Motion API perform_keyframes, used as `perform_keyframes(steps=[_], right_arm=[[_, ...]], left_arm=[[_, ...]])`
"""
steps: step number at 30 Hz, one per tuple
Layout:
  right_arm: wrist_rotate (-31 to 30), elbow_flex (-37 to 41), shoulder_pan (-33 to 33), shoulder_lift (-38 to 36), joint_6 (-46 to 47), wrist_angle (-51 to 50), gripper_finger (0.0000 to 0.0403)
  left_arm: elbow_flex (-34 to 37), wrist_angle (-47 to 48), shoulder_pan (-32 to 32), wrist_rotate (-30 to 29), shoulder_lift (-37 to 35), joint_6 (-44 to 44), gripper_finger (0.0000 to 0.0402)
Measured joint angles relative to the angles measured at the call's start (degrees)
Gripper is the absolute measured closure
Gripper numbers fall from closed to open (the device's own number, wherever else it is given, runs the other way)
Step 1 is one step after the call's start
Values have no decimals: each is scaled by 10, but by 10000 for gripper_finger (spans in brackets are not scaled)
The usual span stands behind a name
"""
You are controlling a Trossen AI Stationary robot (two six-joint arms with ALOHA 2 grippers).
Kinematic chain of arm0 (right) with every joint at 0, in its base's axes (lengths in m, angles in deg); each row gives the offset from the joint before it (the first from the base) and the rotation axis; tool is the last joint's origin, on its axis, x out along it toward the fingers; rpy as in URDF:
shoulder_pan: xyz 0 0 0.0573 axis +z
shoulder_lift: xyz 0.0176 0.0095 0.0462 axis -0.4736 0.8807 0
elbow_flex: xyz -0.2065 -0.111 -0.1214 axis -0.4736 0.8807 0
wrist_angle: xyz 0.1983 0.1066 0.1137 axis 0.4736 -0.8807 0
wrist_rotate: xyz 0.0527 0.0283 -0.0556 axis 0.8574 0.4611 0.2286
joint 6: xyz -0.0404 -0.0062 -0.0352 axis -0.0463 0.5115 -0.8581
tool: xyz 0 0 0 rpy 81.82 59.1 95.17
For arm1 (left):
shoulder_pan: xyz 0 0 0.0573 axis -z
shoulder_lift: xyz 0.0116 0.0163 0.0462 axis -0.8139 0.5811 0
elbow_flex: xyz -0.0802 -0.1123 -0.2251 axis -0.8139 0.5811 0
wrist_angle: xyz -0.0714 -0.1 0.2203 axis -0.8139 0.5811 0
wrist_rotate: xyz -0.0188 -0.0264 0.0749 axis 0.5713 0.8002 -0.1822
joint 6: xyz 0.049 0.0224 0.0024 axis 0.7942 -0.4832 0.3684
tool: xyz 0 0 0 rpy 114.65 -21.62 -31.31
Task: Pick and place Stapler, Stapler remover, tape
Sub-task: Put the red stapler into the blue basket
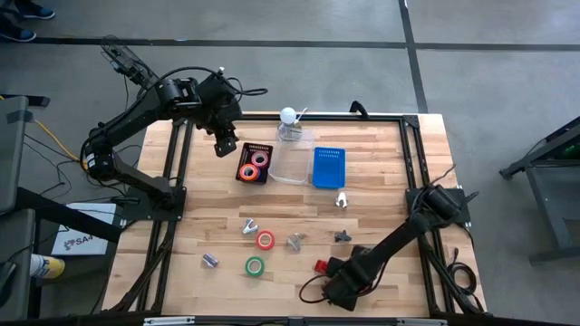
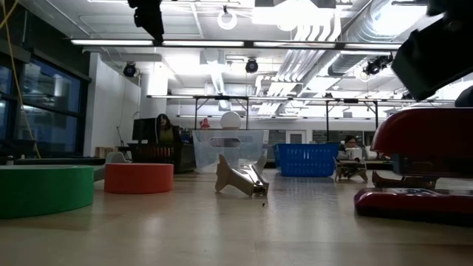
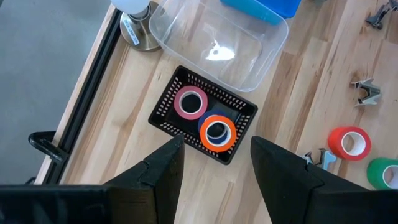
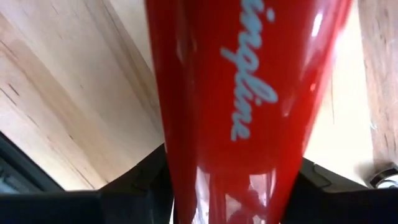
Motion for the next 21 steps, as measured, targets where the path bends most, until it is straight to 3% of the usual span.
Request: perform_keyframes(steps=[7, 14, 21], right_arm=[[38, 1, -31, -7, -35, 2, 211], [-70, 0, -50, -64, -24, 11, 211], [-103, 0, -68, -114, 23, -28, 211]], left_arm=[[0, 1, 0, 0, 0, 0, 221], [0, 1, 0, 0, 0, 0, 221], [0, 1, 0, 0, 0, 1, 221]])
